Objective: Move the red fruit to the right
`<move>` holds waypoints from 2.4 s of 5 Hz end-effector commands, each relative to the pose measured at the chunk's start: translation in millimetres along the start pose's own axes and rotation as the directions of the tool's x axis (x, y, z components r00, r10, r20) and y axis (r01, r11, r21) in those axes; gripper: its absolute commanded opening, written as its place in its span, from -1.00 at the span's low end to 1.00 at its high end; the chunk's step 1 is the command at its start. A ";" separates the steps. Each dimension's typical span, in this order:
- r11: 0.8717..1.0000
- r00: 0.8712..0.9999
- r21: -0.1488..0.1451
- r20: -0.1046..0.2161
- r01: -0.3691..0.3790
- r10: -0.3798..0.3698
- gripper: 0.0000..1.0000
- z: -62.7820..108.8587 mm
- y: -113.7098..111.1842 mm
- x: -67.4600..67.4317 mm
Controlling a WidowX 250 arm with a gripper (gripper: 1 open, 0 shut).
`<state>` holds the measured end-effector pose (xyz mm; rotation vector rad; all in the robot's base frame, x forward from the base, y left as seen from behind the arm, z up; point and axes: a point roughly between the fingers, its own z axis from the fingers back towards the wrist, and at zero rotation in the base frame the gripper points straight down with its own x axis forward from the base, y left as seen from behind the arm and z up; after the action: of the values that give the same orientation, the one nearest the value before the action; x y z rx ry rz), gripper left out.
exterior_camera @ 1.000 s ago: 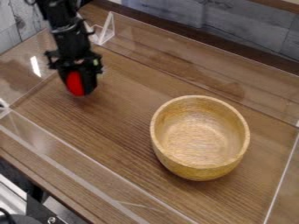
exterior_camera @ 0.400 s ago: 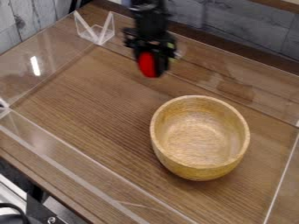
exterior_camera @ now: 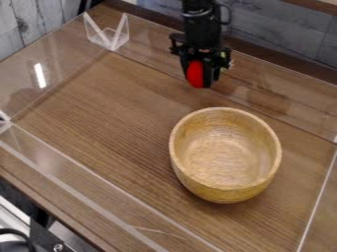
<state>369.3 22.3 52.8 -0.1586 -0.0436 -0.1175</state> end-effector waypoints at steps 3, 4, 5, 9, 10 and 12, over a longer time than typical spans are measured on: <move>0.998 0.995 0.026 0.077 0.057 -0.059 -1.00 16.2 -19.8 9.5; 0.997 0.994 0.026 0.083 0.067 -0.069 -1.00 20.2 -28.4 11.0; 0.999 0.995 0.027 0.094 0.044 -0.046 -1.00 35.2 -18.6 11.1; 0.981 0.978 0.026 0.077 0.193 -0.194 -1.00 39.8 -9.5 8.5; 0.973 0.970 0.025 0.073 0.231 -0.232 -1.00 37.7 -13.1 9.0; 0.981 0.978 0.035 0.078 0.191 -0.193 -1.00 35.6 -42.1 13.0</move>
<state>367.8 -17.0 62.5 -0.1525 -0.0448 -0.2985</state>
